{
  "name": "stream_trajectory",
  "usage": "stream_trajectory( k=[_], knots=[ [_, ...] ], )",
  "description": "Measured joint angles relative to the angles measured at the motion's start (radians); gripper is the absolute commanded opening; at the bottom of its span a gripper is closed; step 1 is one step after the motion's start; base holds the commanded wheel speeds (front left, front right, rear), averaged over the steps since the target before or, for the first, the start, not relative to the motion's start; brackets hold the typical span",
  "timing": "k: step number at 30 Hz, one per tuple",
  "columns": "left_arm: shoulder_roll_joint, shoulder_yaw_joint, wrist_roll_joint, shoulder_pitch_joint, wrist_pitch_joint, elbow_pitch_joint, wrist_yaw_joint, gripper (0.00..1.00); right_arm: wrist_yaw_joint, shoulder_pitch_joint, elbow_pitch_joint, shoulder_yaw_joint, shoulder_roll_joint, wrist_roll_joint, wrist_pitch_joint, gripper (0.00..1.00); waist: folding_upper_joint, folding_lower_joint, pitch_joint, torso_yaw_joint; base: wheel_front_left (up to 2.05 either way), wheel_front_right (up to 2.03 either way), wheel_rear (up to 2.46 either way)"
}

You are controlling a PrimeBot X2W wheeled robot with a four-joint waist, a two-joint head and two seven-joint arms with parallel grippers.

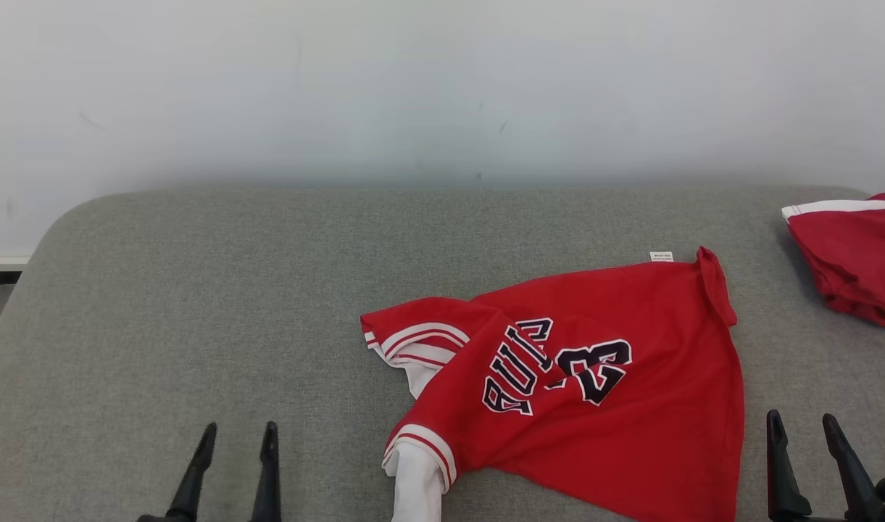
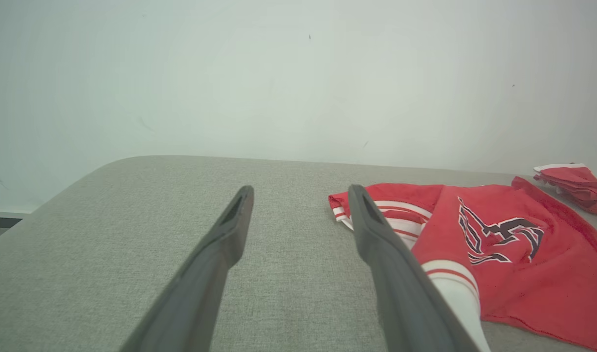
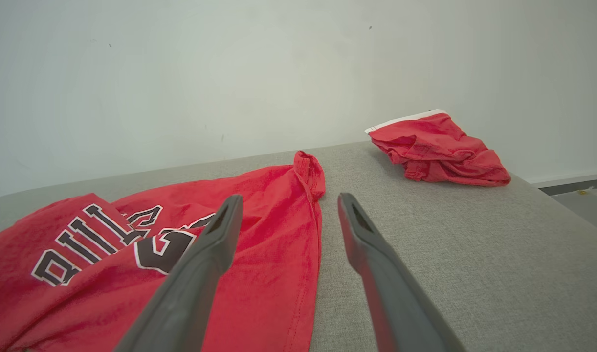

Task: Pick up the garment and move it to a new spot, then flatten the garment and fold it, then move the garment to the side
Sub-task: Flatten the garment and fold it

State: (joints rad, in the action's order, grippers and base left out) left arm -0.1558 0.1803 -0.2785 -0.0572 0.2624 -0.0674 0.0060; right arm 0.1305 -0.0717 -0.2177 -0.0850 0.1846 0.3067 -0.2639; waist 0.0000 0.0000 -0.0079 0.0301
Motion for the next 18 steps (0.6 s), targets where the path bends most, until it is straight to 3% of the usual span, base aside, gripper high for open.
stream_trajectory(
  k=[4,8,13,18],
  knots=[
    [0.001,-0.05,0.005,-0.018,0.0,-0.002,-0.003,1.0,0.0,-0.001,-0.002,0.0,-0.001,0.0,0.0,1.0,0.0,0.0,0.001,-0.005,0.0,0.0,0.0],
    [0.003,-0.093,0.002,-0.004,0.0,-0.019,-0.043,1.0,0.0,0.001,-0.005,0.005,-0.001,0.001,0.0,1.0,0.0,0.0,0.011,-0.011,0.0,0.0,0.0],
    [-0.004,-0.08,0.021,0.126,0.0,-0.038,-0.081,1.0,0.0,0.024,-0.012,0.013,0.001,0.002,0.0,1.0,0.0,0.0,0.037,-0.024,0.0,0.0,0.0],
    [-0.052,-0.011,-0.036,0.328,-0.093,-0.105,-0.126,1.0,0.0,0.063,-0.033,0.033,-0.005,0.009,0.0,1.0,0.0001,0.0001,0.072,-0.05,0.0,0.0,0.0]
  ],
)
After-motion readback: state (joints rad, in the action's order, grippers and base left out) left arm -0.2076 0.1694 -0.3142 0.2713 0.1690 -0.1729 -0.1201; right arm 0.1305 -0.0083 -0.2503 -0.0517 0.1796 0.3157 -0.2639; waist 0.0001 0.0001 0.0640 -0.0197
